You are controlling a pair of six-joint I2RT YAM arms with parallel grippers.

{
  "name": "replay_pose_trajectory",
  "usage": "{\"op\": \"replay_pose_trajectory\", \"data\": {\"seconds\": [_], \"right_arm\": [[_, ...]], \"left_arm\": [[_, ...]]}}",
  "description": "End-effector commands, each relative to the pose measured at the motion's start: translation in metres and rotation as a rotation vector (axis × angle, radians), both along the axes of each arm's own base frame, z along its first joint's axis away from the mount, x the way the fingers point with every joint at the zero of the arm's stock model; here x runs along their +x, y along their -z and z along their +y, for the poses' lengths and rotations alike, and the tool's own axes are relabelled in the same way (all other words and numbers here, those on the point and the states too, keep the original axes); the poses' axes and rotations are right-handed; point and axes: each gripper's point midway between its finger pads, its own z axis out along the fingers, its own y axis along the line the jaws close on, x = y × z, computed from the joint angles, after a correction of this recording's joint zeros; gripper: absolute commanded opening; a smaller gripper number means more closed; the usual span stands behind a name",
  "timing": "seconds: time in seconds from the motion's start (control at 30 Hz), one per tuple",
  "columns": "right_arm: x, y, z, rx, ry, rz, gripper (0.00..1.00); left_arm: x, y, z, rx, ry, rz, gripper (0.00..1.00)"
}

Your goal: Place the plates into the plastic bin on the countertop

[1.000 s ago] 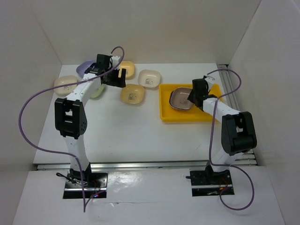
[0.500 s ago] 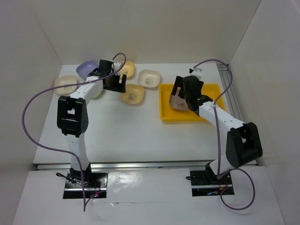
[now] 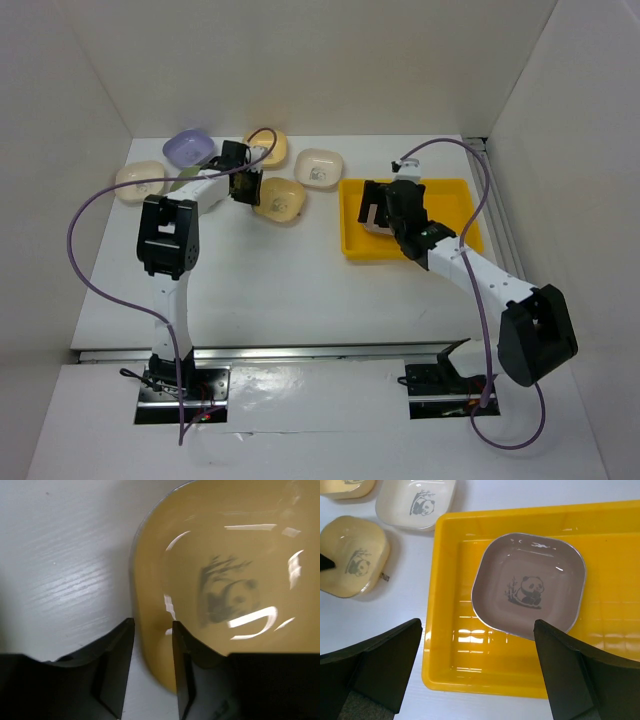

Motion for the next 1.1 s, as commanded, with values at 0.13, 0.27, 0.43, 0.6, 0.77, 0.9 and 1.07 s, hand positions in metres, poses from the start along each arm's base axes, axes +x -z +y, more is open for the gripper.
{"op": "replay_pose_trajectory", "data": {"seconds": [0.13,0.27,0.43,0.6,0.77,0.9,1.07], "right_arm": [[0.005,-0.002,0.040,0.041,-0.108,-0.034,1.00],[0.015,-0.018,0.081,0.076,-0.205,-0.049,1.00],[0.031,-0.015,0.130,0.136,-0.275,-0.030,1.00],[0.042,-0.005,0.178,0.205,-0.321,0.003,1.00],[0.043,0.026,0.215,0.256,-0.351,0.055,0.91],[0.044,0.041,0.224,0.265,-0.323,0.080,0.33],[0.040,0.041,0.211,0.206,-0.230,0.103,0.00]], "left_arm": [[0.002,-0.034,-0.010,0.011,0.011,-0.072,0.00],[-0.015,-0.080,-0.007,-0.017,-0.005,-0.157,0.00],[-0.042,-0.114,-0.011,-0.079,-0.004,-0.193,0.00],[-0.063,-0.134,-0.018,-0.142,0.019,-0.210,0.00],[-0.072,-0.150,-0.032,-0.202,0.058,-0.218,0.00],[-0.075,-0.154,-0.037,-0.213,0.063,-0.222,0.00],[-0.076,-0.154,-0.034,-0.197,0.060,-0.228,0.57]]}}
